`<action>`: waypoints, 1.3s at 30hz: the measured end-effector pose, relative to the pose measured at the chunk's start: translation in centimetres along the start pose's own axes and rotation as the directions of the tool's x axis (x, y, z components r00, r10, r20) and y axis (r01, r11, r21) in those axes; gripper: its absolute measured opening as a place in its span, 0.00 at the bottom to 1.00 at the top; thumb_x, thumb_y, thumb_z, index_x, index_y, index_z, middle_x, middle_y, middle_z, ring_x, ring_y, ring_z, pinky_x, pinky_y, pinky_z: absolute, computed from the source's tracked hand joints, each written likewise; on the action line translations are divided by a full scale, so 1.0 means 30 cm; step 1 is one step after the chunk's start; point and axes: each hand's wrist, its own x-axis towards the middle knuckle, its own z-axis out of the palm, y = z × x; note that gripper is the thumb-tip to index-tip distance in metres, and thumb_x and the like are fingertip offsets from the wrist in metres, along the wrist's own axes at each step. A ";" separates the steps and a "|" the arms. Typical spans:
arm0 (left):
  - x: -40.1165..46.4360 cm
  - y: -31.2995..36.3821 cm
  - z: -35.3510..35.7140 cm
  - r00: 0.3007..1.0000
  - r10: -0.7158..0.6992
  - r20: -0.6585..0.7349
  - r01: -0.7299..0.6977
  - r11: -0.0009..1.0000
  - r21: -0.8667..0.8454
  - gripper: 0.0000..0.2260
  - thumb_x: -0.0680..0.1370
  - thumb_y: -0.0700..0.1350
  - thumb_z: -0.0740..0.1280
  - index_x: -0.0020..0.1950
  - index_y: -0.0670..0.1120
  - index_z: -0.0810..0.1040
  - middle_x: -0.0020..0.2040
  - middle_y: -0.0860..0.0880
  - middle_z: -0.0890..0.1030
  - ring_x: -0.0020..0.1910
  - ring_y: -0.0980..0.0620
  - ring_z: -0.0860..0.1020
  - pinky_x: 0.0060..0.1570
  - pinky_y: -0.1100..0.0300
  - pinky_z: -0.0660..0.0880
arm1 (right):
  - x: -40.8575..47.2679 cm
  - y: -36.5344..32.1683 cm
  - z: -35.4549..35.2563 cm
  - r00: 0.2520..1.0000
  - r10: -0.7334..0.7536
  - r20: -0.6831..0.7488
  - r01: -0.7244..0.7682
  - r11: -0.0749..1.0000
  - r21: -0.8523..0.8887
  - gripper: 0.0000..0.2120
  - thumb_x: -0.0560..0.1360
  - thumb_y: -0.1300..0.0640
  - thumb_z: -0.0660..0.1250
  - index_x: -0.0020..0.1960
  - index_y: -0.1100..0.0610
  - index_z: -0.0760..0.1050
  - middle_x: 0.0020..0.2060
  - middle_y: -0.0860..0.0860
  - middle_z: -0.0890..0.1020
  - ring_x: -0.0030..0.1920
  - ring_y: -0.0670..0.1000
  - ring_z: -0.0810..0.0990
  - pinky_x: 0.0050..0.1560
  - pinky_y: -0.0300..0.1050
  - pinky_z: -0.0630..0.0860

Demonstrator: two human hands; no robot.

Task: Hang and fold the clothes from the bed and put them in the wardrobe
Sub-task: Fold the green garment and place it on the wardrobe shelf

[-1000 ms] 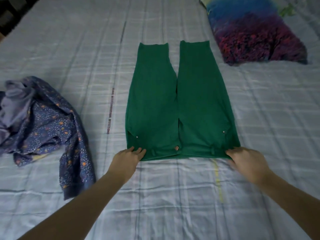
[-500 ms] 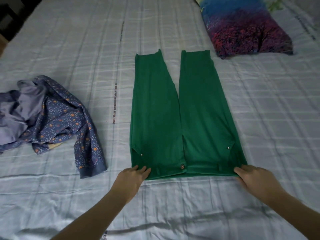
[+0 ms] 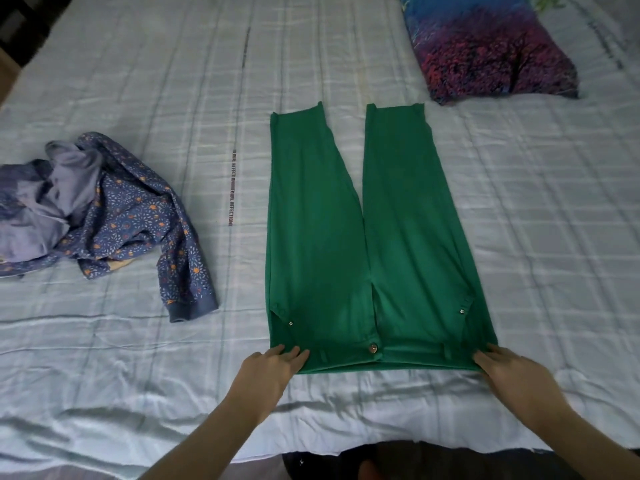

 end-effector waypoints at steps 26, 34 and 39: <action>0.005 -0.029 0.163 0.736 -0.645 -0.206 0.111 0.415 -0.903 0.29 0.65 0.22 0.56 0.44 0.53 0.81 0.53 0.59 0.79 0.55 0.63 0.76 0.56 0.73 0.68 | 0.216 -0.968 -0.091 0.992 -0.114 -0.055 0.127 0.890 0.438 0.22 0.62 0.37 0.70 0.44 0.53 0.74 0.36 0.48 0.76 0.37 0.51 0.76 0.31 0.46 0.74; 0.182 -0.092 0.024 0.627 -0.737 0.252 0.236 -0.128 -0.963 0.14 0.74 0.43 0.72 0.56 0.47 0.73 0.47 0.48 0.81 0.49 0.43 0.80 0.53 0.47 0.78 | 0.368 -1.012 -0.150 0.946 -0.014 0.323 -0.117 0.918 0.380 0.14 0.74 0.54 0.67 0.58 0.59 0.75 0.54 0.57 0.78 0.55 0.58 0.78 0.50 0.49 0.77; 0.298 -0.083 -0.079 0.671 -0.641 0.372 0.178 -0.348 -0.921 0.18 0.73 0.37 0.70 0.61 0.41 0.73 0.50 0.41 0.82 0.44 0.43 0.82 0.47 0.47 0.81 | 0.318 -0.842 -0.206 0.953 -0.075 0.293 -0.155 0.711 0.686 0.05 0.76 0.53 0.63 0.46 0.55 0.71 0.41 0.54 0.81 0.42 0.56 0.82 0.38 0.47 0.74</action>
